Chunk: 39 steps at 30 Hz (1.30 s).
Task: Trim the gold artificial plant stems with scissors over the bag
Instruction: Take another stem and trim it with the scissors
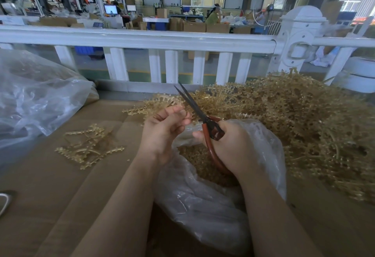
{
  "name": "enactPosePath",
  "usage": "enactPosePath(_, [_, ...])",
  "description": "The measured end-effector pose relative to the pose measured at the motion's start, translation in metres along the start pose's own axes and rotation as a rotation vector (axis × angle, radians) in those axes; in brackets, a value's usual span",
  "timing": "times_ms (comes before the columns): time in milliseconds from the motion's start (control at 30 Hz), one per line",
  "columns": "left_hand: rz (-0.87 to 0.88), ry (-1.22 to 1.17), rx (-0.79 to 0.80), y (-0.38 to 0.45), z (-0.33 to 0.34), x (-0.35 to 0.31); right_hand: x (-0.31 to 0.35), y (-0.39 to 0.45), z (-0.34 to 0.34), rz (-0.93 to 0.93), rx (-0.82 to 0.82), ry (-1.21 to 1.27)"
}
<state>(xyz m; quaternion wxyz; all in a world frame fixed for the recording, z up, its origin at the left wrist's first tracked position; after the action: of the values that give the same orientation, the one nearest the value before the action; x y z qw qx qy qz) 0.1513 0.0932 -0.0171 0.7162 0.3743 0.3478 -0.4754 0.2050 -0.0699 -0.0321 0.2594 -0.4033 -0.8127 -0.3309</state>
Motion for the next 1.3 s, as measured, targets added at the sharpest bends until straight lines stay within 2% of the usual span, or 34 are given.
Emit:
enactPosePath(200, [-0.175,0.250,0.122,-0.002,0.008,0.014,-0.001,0.003,-0.003,0.081,-0.100,0.260])
enactPosePath(367, [-0.150,0.427,0.247,-0.003,0.016,0.018,-0.007,0.007,0.000,0.102,-0.060,0.338])
enactPosePath(433, [-0.162,0.424,0.261,-0.003,0.017,0.018,-0.007,0.008,0.001,0.087,-0.052,0.375])
enactPosePath(533, [-0.204,0.582,0.252,-0.005,0.016,0.016,-0.008,0.009,0.000,0.095,-0.078,0.428])
enactPosePath(600, [-0.094,0.658,0.170,-0.004,0.013,0.013,-0.008,0.009,-0.002,0.113,-0.094,0.477])
enactPosePath(700, [0.268,0.640,-0.054,-0.008,0.011,0.001,-0.011,0.009,-0.003,0.126,-0.105,0.538])
enactPosePath(767, [0.386,0.591,-0.206,-0.010,0.006,-0.004,-0.012,0.009,-0.003,0.125,-0.110,0.572])
enactPosePath(800, [0.404,0.588,-0.230,-0.010,0.005,-0.006,-0.012,0.009,-0.003,0.123,-0.106,0.577])
enactPosePath(867, [0.339,0.624,-0.203,-0.009,0.004,-0.006,-0.011,0.009,-0.002,0.105,-0.083,0.569])
enactPosePath(933, [0.173,0.701,-0.126,-0.005,0.004,0.001,-0.011,0.010,-0.002,0.085,-0.065,0.578])
enactPosePath(1033, [-0.030,0.559,0.043,-0.003,0.011,0.010,-0.012,0.011,-0.001,0.078,-0.057,0.588])
enactPosePath(1167, [-0.015,0.403,0.103,-0.004,0.012,0.011,-0.012,0.011,-0.001,0.084,-0.052,0.574])
enactPosePath(1300, [0.029,0.434,0.105,-0.005,0.013,0.007,-0.010,0.011,-0.001,0.117,-0.025,0.507])
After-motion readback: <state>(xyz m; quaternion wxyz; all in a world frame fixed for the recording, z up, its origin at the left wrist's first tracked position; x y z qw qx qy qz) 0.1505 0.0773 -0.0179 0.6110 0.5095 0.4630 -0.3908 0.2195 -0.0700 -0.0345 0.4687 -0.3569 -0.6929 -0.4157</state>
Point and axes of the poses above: each hand's wrist, its own y-axis towards the middle knuckle, its own z-axis out of the palm, x = y × z, the point moved 3 cm from there along y, towards the middle knuckle, and after that the axes turned 10 degrees about x, right-handed, at the moved point
